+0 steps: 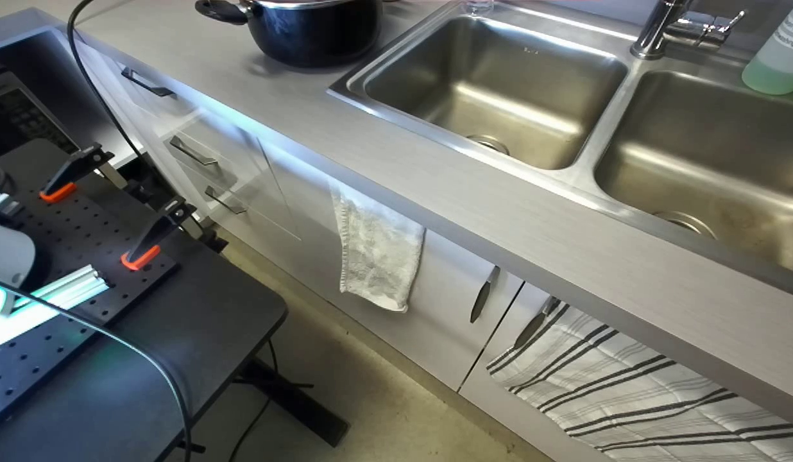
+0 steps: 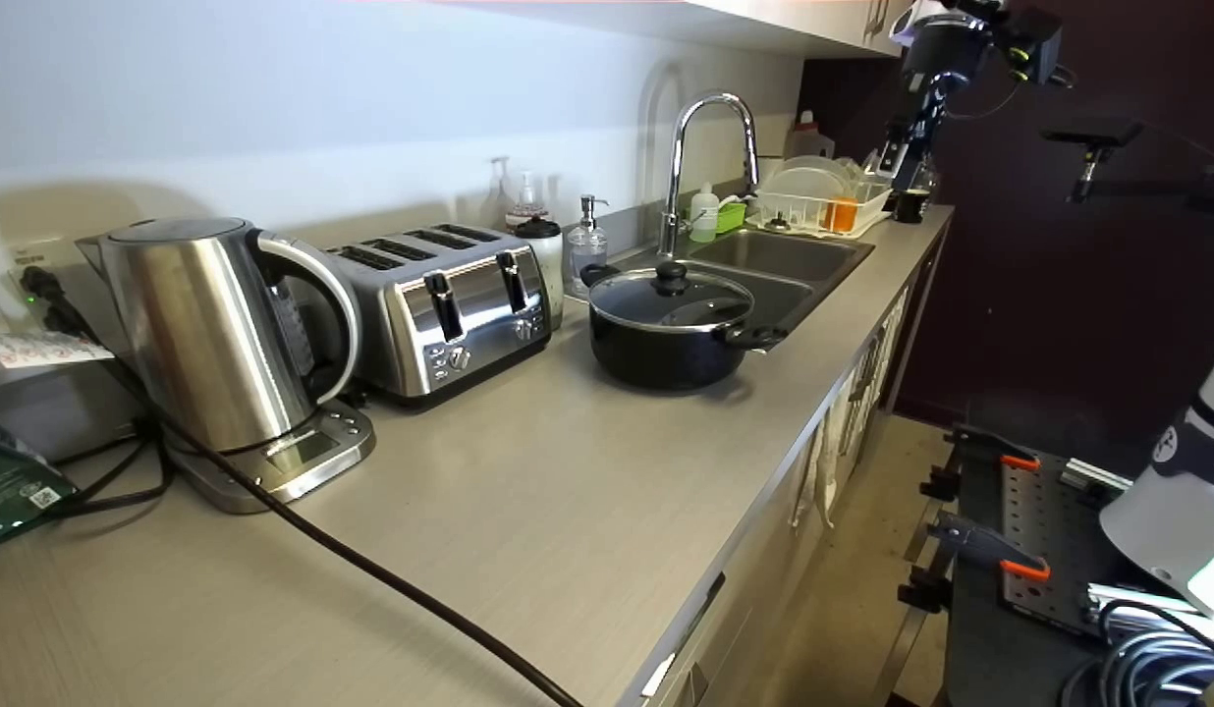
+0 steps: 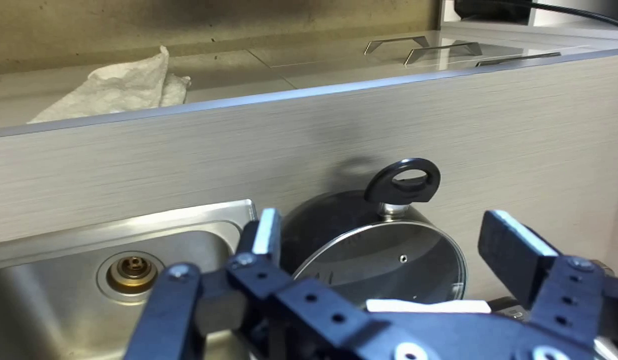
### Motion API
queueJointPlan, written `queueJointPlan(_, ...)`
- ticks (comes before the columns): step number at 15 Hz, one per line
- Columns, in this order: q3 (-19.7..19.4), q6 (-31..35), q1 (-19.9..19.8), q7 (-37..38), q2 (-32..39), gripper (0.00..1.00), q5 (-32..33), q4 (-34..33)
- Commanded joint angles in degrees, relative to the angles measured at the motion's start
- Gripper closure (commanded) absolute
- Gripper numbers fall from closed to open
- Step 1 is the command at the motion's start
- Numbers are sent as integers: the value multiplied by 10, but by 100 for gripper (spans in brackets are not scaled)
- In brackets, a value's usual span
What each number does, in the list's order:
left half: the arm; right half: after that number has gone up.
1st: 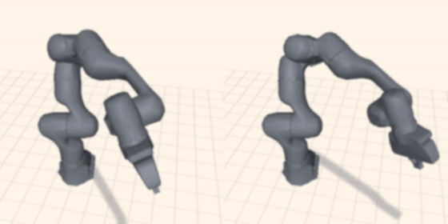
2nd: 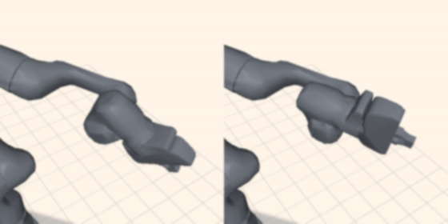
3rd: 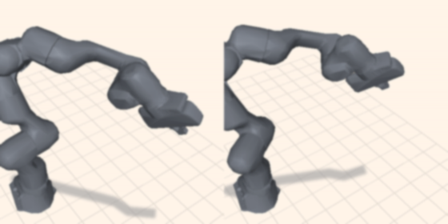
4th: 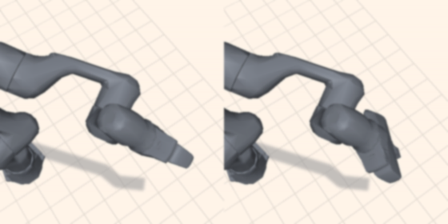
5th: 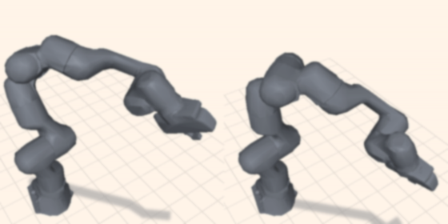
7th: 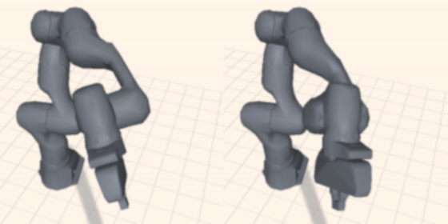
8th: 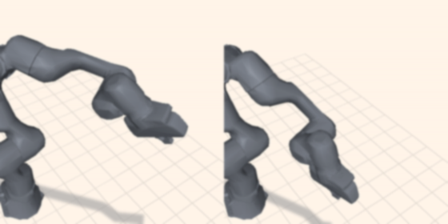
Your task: Put the pot's lid on the counter
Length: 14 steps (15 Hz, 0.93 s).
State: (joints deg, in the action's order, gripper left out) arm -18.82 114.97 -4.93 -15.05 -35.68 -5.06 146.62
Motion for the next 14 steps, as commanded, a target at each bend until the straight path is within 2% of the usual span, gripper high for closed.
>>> queueJointPlan(1, 35, 34, -9, 11, 22, 0, 2, -1)
queueJointPlan(7, 106, 146, -8, 72, 91, 0, 38, -3)
queueJointPlan(10, 138, 193, -8, 116, 153, 0, 68, -18)
queueJointPlan(14, 162, 229, -9, 169, 240, 0, 111, -58)
